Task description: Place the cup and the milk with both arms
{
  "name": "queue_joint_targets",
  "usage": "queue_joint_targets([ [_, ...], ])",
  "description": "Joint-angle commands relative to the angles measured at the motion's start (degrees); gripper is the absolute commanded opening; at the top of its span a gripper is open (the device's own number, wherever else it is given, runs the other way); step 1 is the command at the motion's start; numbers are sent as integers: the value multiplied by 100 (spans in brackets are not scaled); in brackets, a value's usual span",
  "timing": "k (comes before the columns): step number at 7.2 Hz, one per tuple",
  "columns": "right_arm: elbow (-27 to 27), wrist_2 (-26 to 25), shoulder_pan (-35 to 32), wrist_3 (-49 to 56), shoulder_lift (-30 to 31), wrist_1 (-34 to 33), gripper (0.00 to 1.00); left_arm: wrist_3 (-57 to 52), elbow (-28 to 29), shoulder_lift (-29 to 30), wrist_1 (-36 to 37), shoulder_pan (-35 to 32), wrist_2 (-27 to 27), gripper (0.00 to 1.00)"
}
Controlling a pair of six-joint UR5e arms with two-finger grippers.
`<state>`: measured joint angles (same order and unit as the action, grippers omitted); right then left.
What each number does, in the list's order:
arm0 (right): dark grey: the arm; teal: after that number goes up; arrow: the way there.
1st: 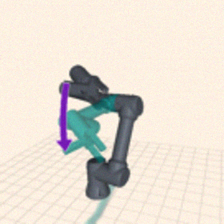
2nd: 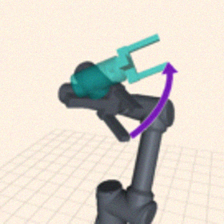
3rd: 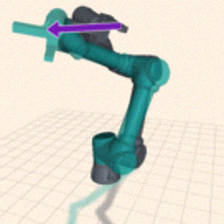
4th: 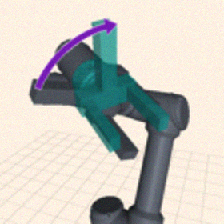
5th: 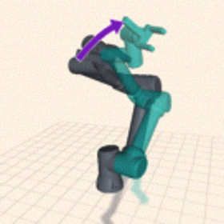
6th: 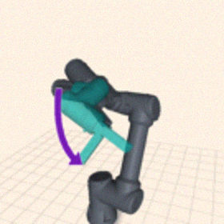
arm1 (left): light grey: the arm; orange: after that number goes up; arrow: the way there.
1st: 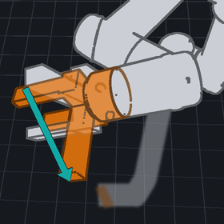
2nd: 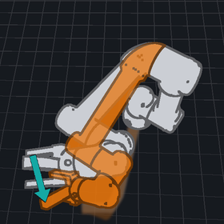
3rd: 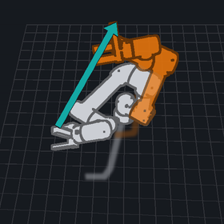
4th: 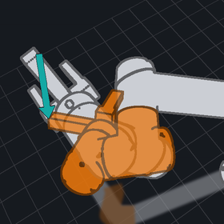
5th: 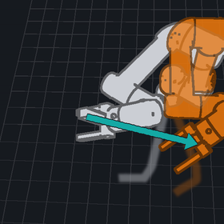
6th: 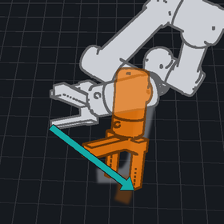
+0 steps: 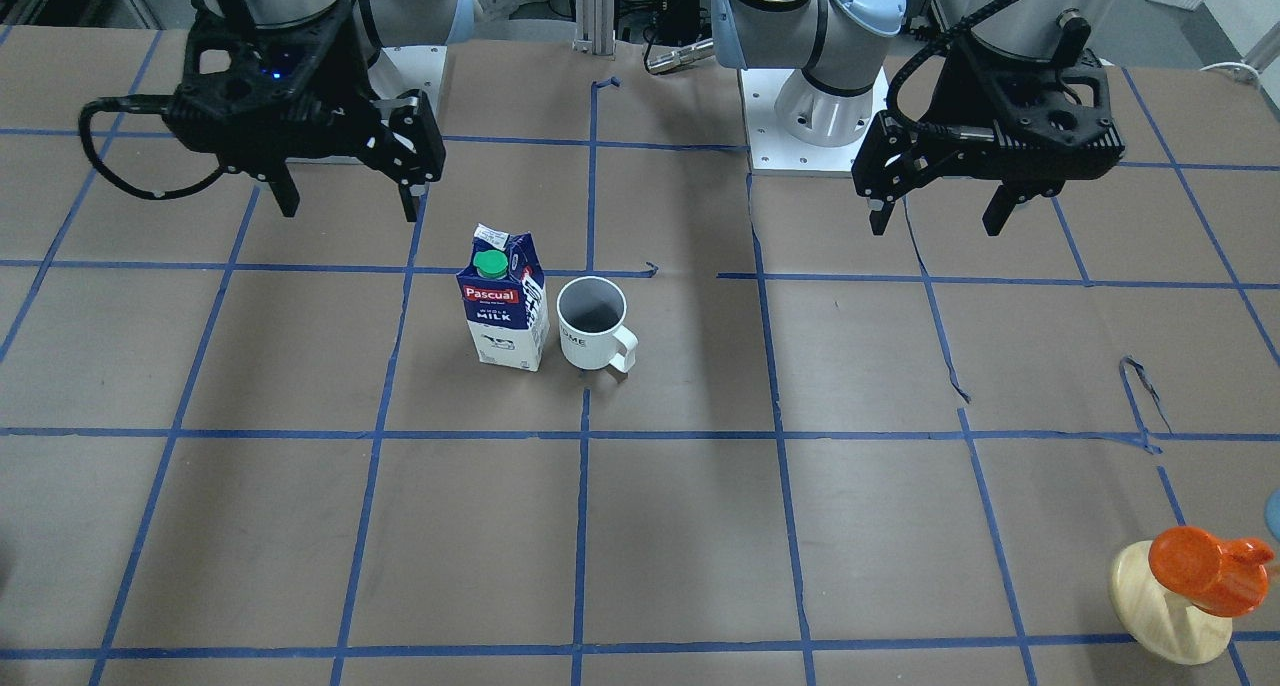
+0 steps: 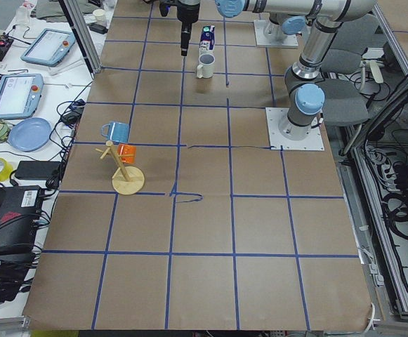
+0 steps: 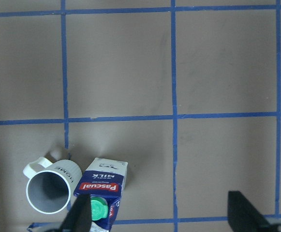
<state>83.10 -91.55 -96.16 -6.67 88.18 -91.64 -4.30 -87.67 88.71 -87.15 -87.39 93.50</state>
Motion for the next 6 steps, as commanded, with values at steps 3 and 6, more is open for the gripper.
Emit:
queue_joint_targets([
  [3, -22, 163, 300, 333, 85, -38, 100, 138, 83, 15, -57, 81, -7, 100],
  [6, -22, 155, 300, 333, 85, -12, 100, 437, 426, 111, -786, 469, -552, 100],
])
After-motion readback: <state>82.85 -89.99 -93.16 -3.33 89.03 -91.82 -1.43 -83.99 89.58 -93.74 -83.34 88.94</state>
